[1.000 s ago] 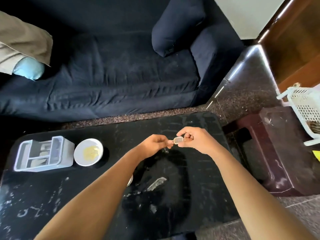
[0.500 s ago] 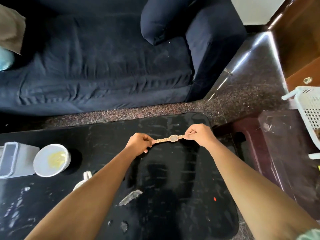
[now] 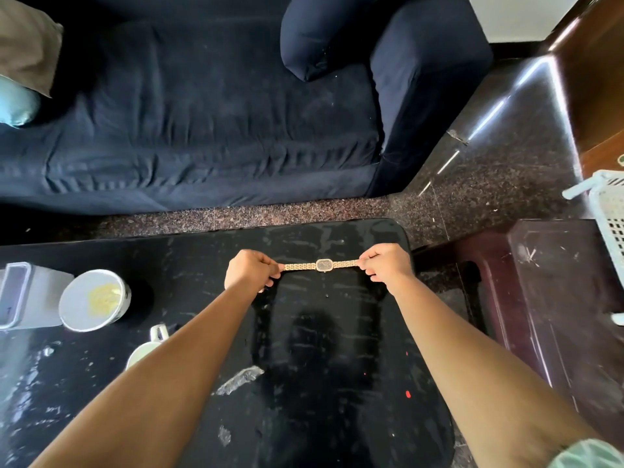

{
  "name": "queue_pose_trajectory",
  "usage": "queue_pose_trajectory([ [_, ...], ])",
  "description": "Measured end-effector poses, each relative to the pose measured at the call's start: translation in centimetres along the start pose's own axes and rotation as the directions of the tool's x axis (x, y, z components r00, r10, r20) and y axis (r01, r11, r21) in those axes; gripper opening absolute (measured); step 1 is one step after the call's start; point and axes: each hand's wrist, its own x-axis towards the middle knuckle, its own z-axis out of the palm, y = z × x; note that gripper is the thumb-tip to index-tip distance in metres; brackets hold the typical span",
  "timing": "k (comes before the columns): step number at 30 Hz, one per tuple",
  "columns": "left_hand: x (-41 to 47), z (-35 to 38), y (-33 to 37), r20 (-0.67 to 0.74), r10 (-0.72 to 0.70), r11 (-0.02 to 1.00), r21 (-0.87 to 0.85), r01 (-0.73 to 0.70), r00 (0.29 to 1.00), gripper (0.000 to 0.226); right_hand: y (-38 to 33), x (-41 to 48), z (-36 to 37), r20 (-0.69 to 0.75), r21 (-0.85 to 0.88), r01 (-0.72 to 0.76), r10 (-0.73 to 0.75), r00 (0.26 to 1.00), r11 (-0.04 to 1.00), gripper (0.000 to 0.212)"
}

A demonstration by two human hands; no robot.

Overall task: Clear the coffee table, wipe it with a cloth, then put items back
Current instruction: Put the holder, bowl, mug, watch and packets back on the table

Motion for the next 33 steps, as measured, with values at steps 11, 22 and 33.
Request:
queue_pose_trajectory([
  [11,-0.5,0.9,-1.0,-0.103,-0.109,0.989,-0.114,0.098,0.989,0.017,0.4,0.1,0.2,-0.077,-0.071,0.05,-0.055,0.996,0.996,0.022],
  [22,-0.6,0.8,-0.6,-0.148,-0.143,0.984,-0.131,0.124,0.979,0.017,1.2,-0.9,0.4,-0.25,-0.393,0.065,-0.174,0.953,0.917,0.02],
  [33,-9.6,0.3,2.0,-0.167,0.109,0.986,-0.11,-0.128,0.98,0.009,3.4,-9.3,-5.9,-0.339,-0.159,0.126,-0.174,0.925,0.979,0.012],
])
